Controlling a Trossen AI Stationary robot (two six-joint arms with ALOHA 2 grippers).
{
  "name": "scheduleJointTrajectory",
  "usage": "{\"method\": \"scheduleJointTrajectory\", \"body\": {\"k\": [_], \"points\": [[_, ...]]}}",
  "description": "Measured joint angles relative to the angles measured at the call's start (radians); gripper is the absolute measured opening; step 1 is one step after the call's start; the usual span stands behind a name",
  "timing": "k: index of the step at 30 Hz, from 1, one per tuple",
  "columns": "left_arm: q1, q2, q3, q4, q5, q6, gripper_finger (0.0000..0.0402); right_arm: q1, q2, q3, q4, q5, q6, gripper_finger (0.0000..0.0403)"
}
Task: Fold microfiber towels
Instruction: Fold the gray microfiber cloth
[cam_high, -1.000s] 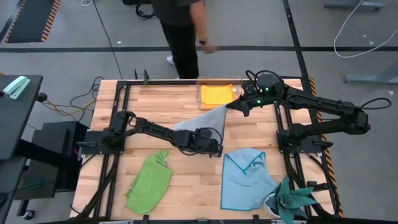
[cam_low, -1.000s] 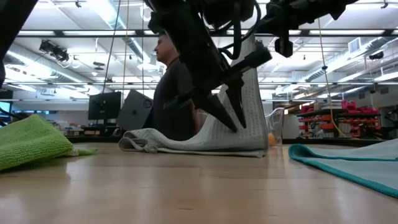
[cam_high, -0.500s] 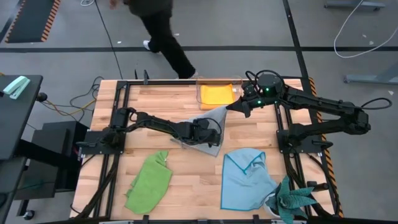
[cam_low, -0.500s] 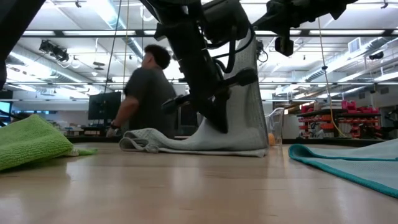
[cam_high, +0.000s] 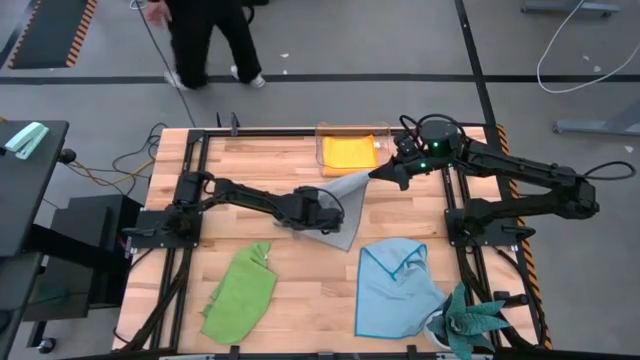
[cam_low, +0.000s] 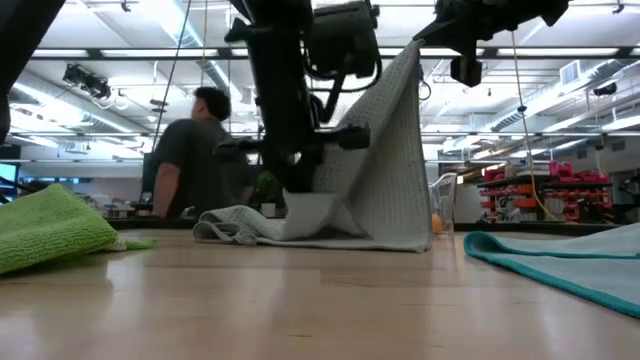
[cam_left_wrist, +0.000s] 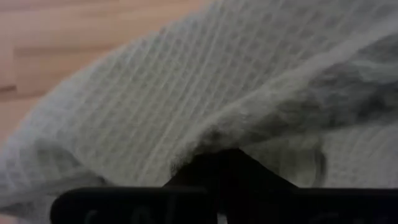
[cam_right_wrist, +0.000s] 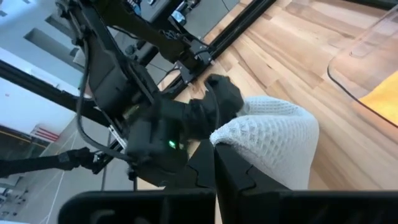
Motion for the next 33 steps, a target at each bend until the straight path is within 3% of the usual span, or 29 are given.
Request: {"method": "scheduleJointTrajectory", "body": {"k": [8, 11, 20, 27, 33], "points": [[-0.014, -0.141, 0.001, -0.123, -0.158, -0.030, 0.0007, -0.002, -0.004, 0.000, -0.016, 0.003, -0.009, 0.0000], [-0.015, -0.180, 0.000, -0.209, -0.168, -0.079, 0.0017, -0.002, -0.004, 0.000, -0.015, 0.004, -0.011, 0.0000], [-0.093, -0.214, -0.001, 0.061, -0.181, 0.054, 0.0006, -0.014, 0.000, 0.000, 0.004, 0.004, -0.012, 0.0000], [-0.154, -0.201, 0.001, 0.270, -0.114, 0.113, 0.0038, -0.014, 0.000, 0.000, 0.019, -0.003, -0.012, 0.0000], [-0.185, -0.139, -0.001, 0.293, -0.013, 0.069, 0.0037, -0.014, 0.001, 0.018, 0.050, -0.030, -0.012, 0.0000]]}}
